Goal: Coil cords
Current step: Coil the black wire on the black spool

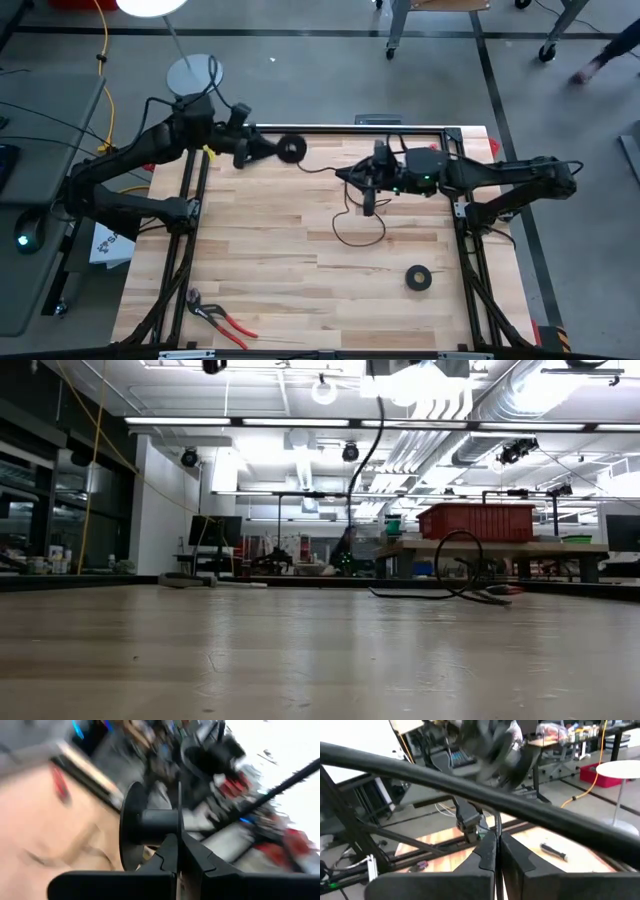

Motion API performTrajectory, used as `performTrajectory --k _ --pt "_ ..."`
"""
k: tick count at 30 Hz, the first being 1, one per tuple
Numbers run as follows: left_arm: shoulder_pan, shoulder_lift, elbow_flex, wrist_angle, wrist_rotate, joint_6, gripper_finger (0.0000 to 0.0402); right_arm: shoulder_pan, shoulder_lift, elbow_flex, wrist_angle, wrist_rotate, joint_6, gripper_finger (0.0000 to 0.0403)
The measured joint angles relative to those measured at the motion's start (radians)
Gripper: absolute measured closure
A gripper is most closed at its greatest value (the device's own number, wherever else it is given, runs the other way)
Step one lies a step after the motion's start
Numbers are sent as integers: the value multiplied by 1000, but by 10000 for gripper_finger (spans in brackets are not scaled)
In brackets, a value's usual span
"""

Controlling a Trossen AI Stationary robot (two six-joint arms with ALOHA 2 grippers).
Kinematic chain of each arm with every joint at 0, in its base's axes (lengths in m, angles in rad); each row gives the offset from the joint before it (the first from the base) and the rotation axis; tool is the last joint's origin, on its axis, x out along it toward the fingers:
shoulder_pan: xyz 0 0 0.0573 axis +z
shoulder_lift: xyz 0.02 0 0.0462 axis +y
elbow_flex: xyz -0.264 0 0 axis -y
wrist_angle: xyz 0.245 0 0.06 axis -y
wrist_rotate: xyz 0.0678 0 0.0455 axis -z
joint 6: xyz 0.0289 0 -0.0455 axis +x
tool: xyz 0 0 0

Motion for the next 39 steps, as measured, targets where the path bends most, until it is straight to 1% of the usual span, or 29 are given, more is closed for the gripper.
performTrajectory --k 3,5,9,11,14,20,23,29,33,39 --pt "-6 13 0 -24 156 -132 401 -1 -21 0 -1 0 -19 401" --pt "-16 23 0 -15 233 -191 401 -9 -26 0 16 -2 -26 401" --pt "-47 57 0 32 301 -268 401 -23 -21 0 97 -22 -37 402" --pt "-66 87 0 88 326 -300 401 -29 -10 0 139 -28 -49 402" --pt "-96 142 0 244 357 -368 401 -41 14 0 203 -27 -49 402" --pt "-140 276 0 685 377 -556 401 -49 62 0 335 -41 -45 402" --pt "-148 333 0 869 363 -619 401 -49 74 0 397 -55 -22 403" --pt "-140 415 0 1170 234 -635 401 -41 82 0 418 -56 25 403" --pt "-130 438 0 1287 144 -606 401 -38 80 0 441 -56 45 403" --pt "-109 440 0 1366 6 -451 401 -37 81 2 454 -73 90 403"
